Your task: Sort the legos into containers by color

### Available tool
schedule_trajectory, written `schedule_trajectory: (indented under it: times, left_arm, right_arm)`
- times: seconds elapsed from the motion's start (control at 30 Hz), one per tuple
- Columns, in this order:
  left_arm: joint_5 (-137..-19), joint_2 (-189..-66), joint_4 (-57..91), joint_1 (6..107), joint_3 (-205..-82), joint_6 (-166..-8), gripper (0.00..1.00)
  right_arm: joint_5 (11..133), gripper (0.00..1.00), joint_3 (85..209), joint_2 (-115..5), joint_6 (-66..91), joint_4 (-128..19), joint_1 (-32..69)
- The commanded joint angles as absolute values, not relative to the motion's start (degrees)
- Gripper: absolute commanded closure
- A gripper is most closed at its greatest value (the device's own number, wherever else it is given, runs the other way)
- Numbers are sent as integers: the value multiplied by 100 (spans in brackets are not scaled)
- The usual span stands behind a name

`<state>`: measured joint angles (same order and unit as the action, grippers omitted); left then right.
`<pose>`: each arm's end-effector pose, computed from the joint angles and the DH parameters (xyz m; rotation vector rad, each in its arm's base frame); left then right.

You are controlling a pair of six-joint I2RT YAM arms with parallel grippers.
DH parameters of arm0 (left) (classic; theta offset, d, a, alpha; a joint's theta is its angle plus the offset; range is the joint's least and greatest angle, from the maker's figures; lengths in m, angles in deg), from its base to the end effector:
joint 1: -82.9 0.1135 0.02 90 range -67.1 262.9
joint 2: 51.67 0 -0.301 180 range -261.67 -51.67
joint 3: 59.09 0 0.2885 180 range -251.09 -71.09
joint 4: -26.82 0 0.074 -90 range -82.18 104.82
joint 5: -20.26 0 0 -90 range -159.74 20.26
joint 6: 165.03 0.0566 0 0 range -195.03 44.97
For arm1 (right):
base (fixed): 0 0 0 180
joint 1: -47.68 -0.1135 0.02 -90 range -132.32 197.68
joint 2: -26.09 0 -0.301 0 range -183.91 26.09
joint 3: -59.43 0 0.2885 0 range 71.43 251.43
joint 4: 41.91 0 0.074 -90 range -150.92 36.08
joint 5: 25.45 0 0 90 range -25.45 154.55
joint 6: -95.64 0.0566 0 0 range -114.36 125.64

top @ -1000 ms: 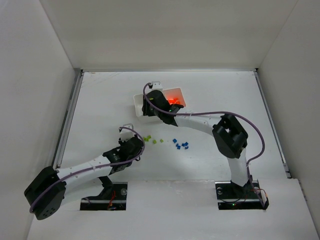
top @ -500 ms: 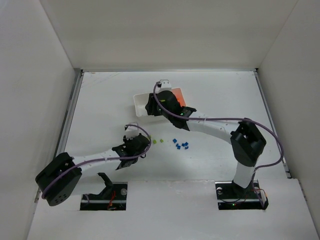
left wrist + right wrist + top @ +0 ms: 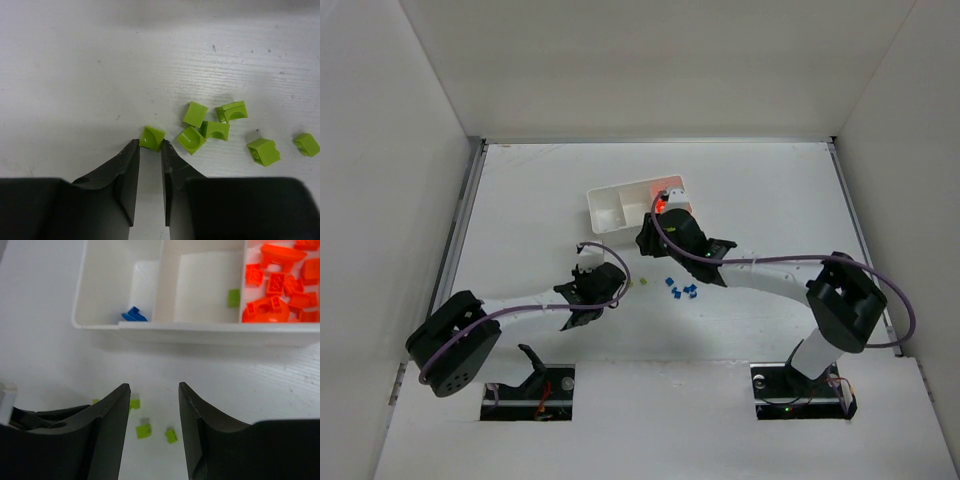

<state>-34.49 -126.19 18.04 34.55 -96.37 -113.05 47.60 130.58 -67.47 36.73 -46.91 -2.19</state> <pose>0.1924 -0.1672 0.1425 -0.0824 2.1991 -0.0976 0.2828 0.3098 0.2449 -0.1527 2.0716 0.5819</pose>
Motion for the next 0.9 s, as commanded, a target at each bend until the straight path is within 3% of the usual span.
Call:
schedule_trajectory:
  times: [0.0, 0.53, 0.87]
  left_arm:
    - [-3326, -12647, 1772, 3452, -9816, -11203, 86]
    - [-2939, -11653, 884, 2784, -10922, -11072, 88]
    - [-3650, -13831, 2501, 3618, -12846, -9604, 87]
  right_arm:
    - [4583, 51, 12594, -6164, 3860, -4293, -132]
    - [4293, 51, 10264, -3677, 3992, -4433, 509]
    - [4188, 54, 9665, -3639, 4291, -4346, 677]
